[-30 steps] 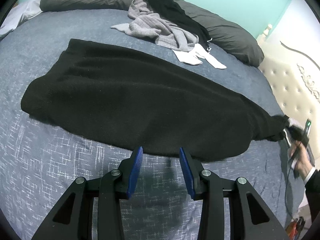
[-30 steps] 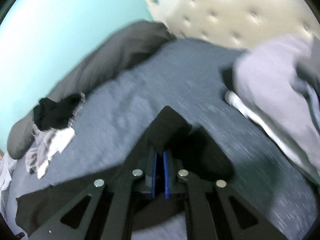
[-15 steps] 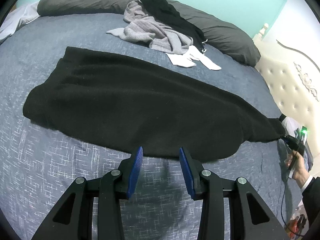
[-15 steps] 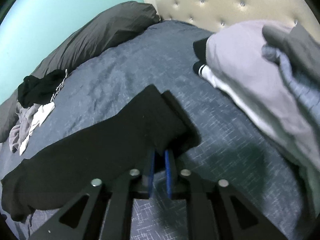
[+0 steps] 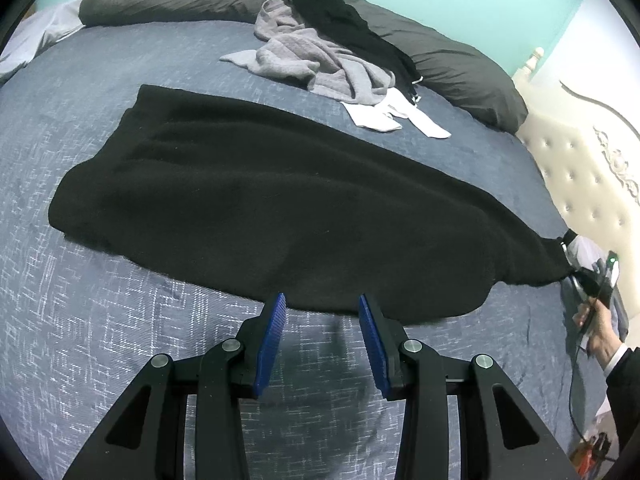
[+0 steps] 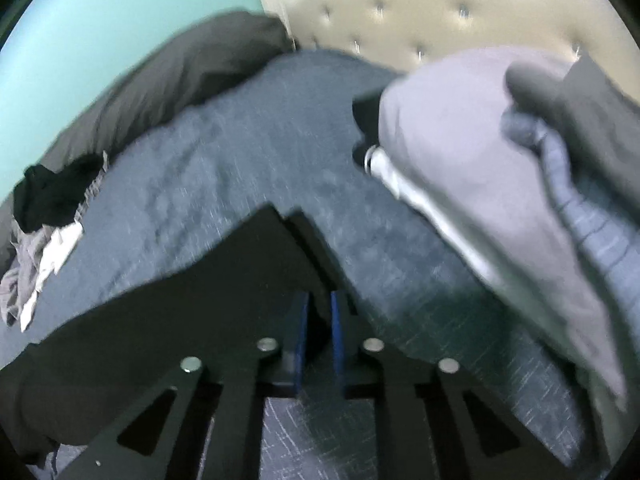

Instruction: Fold clothes

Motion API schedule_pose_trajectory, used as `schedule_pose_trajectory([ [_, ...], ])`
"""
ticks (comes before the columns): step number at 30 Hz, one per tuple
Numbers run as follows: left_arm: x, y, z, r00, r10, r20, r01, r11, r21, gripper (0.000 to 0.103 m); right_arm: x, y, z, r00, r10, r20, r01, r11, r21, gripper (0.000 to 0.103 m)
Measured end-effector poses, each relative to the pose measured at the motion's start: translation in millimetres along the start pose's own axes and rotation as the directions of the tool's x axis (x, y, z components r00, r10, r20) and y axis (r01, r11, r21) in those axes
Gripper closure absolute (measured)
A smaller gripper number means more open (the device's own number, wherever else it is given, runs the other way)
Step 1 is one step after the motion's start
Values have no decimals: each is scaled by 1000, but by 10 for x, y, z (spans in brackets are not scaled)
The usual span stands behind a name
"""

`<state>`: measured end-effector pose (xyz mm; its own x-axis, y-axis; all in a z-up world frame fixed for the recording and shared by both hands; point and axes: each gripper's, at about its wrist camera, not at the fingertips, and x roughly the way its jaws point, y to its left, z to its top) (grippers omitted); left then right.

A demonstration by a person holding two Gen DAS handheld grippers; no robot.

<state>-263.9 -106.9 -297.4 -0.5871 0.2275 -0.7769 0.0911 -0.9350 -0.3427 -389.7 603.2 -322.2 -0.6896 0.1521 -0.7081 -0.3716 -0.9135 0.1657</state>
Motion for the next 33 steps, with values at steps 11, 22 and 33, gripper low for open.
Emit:
schedule_pose_trajectory([
  [11,-34,0,7,1000,-6,8,6,1000,4,61,173,40,-87,986,-147,-72,138,983,-117,87],
  [22,-38,11,-17,1000,-14,12,14,1000,7,61,-441,684,79,986,-92,140,125,960,-252,65],
  [33,-29,38,-51,999,-37,11,37,999,-1,61,210,2141,-185,962,179,-205,-265,794,-547,64],
])
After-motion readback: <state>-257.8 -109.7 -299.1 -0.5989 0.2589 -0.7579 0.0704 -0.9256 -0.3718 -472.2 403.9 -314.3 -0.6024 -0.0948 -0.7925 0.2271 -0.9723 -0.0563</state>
